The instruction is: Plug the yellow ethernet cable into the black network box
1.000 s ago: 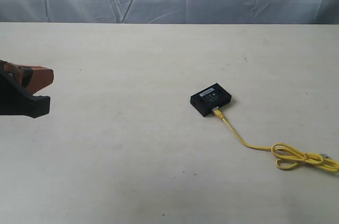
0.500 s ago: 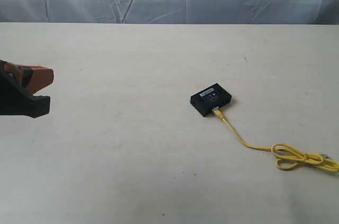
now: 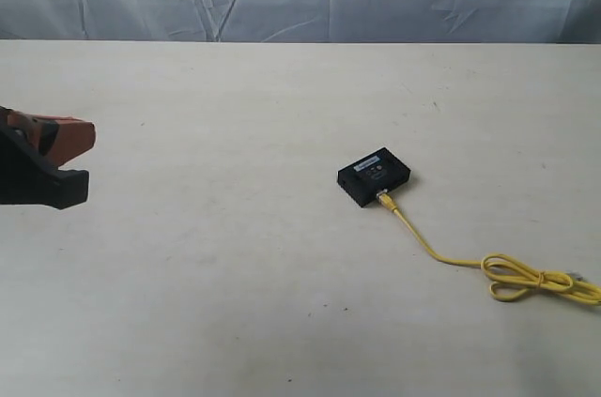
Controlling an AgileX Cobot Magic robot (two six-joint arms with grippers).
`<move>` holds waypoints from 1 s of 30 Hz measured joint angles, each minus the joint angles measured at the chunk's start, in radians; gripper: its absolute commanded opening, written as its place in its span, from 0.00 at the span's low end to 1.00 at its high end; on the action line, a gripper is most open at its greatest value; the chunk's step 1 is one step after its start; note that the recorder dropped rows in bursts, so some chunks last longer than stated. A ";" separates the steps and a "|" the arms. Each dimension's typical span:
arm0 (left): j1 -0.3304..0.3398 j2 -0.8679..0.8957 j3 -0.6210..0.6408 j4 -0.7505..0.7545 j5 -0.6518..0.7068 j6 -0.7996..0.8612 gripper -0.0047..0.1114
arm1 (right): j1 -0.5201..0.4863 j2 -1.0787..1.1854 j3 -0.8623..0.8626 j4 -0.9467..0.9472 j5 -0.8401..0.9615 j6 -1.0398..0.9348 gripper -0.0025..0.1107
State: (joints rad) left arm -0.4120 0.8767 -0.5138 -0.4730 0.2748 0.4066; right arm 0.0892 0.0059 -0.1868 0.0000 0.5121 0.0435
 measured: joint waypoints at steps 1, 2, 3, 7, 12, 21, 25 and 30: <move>0.000 0.000 0.000 0.000 0.000 -0.002 0.04 | -0.017 0.000 0.000 0.000 0.000 0.000 0.02; 0.000 0.000 0.000 0.000 0.000 -0.002 0.04 | -0.032 0.000 0.000 0.000 0.000 0.000 0.02; 0.000 0.000 0.000 0.000 0.000 -0.002 0.04 | -0.044 0.000 0.000 0.000 0.000 0.000 0.02; 0.000 0.000 0.000 0.000 0.000 -0.002 0.04 | -0.067 0.000 0.020 0.000 -0.036 0.000 0.02; 0.000 0.000 0.000 0.000 0.000 -0.002 0.04 | -0.072 0.000 0.124 0.010 -0.080 0.000 0.02; 0.000 0.000 0.000 0.000 0.000 -0.002 0.04 | -0.072 0.000 0.182 0.028 -0.111 0.000 0.02; 0.000 0.000 0.000 0.000 0.000 -0.002 0.04 | -0.072 0.000 0.182 0.028 -0.113 0.002 0.02; 0.000 0.000 0.000 0.000 0.000 -0.002 0.04 | -0.072 0.000 0.182 0.028 -0.113 0.002 0.02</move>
State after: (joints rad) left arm -0.4120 0.8767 -0.5138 -0.4730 0.2748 0.4046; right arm 0.0167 0.0059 -0.0052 0.0277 0.3991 0.0454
